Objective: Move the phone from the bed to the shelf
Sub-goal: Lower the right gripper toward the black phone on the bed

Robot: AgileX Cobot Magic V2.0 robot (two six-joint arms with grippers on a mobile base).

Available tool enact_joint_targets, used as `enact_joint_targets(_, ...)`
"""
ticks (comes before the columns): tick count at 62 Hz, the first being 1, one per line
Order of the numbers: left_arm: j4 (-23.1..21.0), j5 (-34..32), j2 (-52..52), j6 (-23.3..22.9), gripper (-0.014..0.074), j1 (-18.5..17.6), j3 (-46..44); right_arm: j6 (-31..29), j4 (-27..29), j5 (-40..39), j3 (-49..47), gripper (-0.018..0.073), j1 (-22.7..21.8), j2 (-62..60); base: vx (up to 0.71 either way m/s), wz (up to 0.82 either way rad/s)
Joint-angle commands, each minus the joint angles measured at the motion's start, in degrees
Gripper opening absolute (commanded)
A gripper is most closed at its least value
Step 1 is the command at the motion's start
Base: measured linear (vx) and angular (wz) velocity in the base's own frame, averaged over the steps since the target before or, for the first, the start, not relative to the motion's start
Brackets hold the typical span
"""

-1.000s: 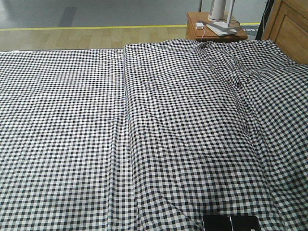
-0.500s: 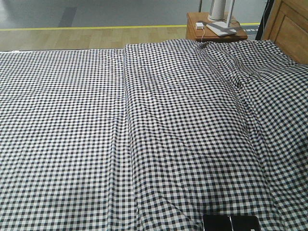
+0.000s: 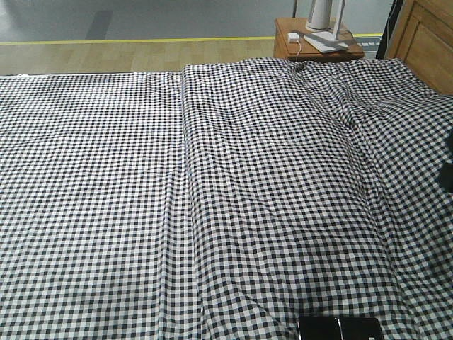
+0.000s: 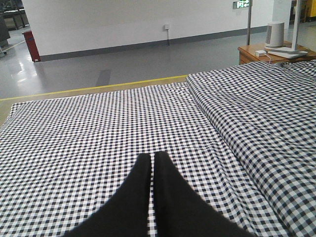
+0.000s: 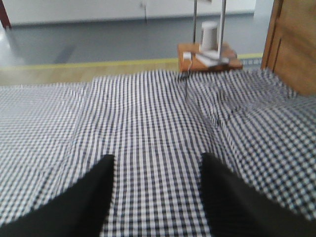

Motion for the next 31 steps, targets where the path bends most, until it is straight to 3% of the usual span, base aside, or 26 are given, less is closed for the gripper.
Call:
enact_joint_targets(1,-0.52,-4.15,-0.77,-0.33,0.0001,-0.2,-1.22,-0.19,-0.05,-2.85,-1.86,0.0587,-0.18,2.03,0.0,0.0)
enact_joint_targets(8,-0.52,-4.15,-0.77,-0.33,0.0001,-0.2,-1.22,-0.19,-0.05,-2.73,-1.86,0.0728,-0.18,3.45,0.0,0.0)
enact_joint_targets(19,-0.52,-4.15,-0.77,-0.33,0.0001,-0.2,-1.22,-0.19,-0.05,-2.18,-1.86,0.0719,-0.18,3.65,0.0,0.0)
enact_joint_targets(31,-0.52,-4.15,-0.77,-0.33,0.0001,-0.2,-1.22,-0.19,-0.05,4.14,-2.14,0.0711,-0.18,3.65,0.0,0.0)
